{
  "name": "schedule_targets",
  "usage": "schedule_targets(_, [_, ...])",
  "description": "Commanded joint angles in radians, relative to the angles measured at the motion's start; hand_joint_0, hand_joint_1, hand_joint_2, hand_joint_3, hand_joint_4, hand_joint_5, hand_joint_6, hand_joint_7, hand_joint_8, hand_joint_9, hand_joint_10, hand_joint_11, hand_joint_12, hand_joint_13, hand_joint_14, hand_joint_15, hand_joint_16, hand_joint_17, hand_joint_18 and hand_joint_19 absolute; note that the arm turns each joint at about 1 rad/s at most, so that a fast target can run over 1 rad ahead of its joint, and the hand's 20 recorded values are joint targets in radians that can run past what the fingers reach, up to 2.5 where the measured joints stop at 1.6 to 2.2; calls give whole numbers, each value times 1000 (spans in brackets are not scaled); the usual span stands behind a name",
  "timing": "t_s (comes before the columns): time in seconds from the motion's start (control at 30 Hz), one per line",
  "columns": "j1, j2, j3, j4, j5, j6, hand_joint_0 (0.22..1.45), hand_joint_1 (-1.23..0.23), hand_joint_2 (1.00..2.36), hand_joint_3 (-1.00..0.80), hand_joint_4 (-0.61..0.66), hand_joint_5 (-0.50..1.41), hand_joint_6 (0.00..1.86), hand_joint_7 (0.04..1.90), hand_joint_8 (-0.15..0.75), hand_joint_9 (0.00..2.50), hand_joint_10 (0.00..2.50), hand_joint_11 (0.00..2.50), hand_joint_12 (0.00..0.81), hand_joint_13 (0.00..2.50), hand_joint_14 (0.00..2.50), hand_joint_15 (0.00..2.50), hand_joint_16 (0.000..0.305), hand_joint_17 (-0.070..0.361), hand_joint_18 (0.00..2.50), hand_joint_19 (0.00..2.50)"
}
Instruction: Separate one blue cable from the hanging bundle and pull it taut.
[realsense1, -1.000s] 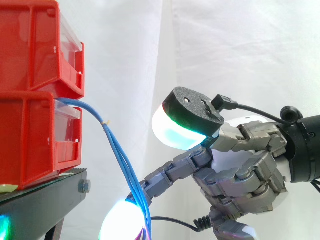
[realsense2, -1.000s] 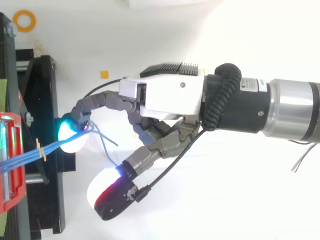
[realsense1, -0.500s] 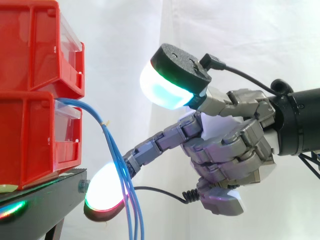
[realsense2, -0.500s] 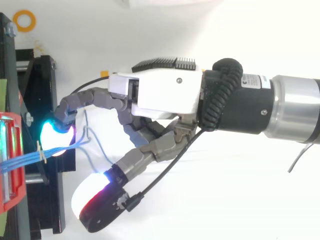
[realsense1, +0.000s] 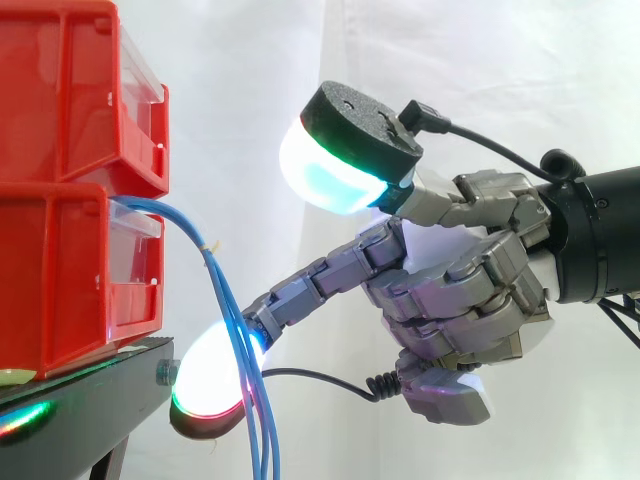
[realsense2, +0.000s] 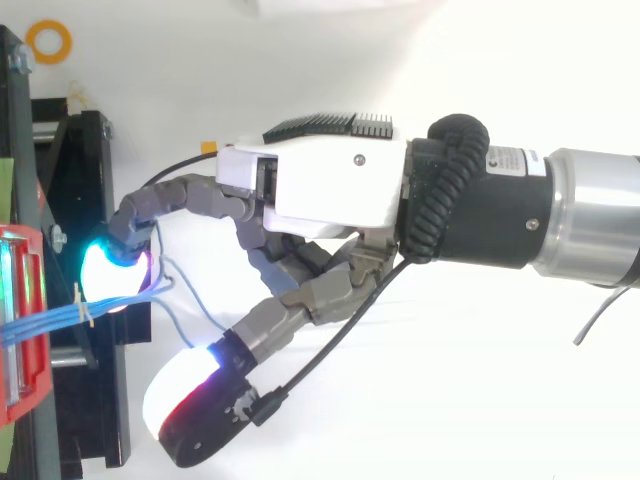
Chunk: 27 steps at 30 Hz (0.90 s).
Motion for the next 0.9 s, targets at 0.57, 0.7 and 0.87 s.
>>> schedule_targets(0.57, [4, 4, 11, -3, 3, 20, 360, -768, 1000, -500, 304, -104, 503, 801, 281, 2103, 1109, 1392, 432, 2006, 562, 1424, 82, 184, 1558, 709])
schedule_targets(0.7, [6, 6, 14, -3, 2, 29, 361, -766, 1000, -500, 281, -79, 504, 831, 281, 2112, 1082, 1413, 436, 2007, 557, 1433, 83, 186, 1522, 704])
schedule_targets(0.87, [7, 14, 16, -3, -2, 48, 349, -771, 1000, -500, 277, -42, 504, 862, 300, 2101, 868, 1549, 466, 2000, 464, 1462, 86, 193, 1505, 688])
